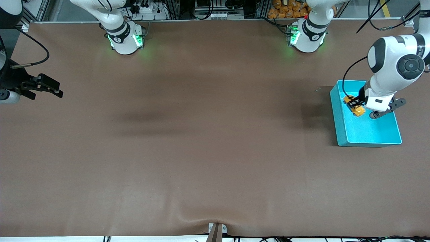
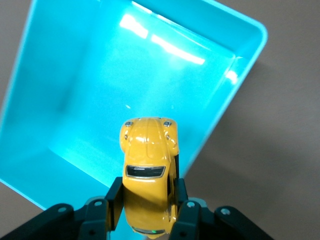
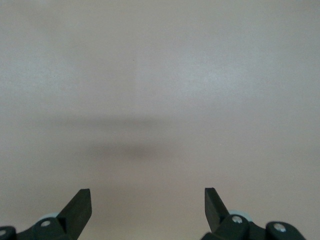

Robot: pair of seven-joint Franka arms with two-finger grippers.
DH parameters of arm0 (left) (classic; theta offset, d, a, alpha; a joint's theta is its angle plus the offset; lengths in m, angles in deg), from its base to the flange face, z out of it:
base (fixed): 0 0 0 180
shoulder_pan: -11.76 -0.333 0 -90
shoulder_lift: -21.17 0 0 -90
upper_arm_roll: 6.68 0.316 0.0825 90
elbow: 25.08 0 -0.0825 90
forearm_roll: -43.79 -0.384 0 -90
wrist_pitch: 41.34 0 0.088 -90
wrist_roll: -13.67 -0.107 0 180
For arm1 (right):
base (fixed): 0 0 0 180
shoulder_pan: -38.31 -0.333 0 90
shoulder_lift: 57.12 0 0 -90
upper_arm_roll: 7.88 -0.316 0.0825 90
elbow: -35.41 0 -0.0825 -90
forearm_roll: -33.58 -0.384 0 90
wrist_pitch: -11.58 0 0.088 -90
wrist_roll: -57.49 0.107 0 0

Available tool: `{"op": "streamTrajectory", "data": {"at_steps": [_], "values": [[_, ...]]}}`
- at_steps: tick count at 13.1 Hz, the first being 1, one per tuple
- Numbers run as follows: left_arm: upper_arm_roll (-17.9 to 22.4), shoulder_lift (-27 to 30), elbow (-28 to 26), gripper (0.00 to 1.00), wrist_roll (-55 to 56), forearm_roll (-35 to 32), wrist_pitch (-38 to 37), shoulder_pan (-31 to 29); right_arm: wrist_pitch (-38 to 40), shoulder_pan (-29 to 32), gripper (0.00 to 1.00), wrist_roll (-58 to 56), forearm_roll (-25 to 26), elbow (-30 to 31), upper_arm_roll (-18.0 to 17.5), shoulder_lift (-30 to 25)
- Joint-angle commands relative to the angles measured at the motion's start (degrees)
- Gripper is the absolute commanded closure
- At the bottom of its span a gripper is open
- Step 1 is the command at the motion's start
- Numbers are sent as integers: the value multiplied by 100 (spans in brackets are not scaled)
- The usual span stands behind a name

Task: Wind and store yellow beetle car
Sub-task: 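Carry the car over the bin and lower it inside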

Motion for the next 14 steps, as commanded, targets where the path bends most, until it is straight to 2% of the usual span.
{"op": "streamTrajectory", "data": {"at_steps": [1,3,7,10,14], "values": [[-36,-109,161,100,-935,-355,-144,-313,15,-87,0,88,78,28,26,-31],[-36,-311,275,100,-1377,-364,-118,-568,-2,-87,0,96,78,19,26,4],[-36,-688,275,100,-1413,-373,312,-753,-20,-87,0,96,78,19,26,22],[-36,-1084,266,100,-1422,-610,812,-885,-20,-87,0,96,78,19,35,22],[-36,-1479,275,100,-1422,-1005,1103,-938,-20,-87,0,96,78,28,35,31]]}}
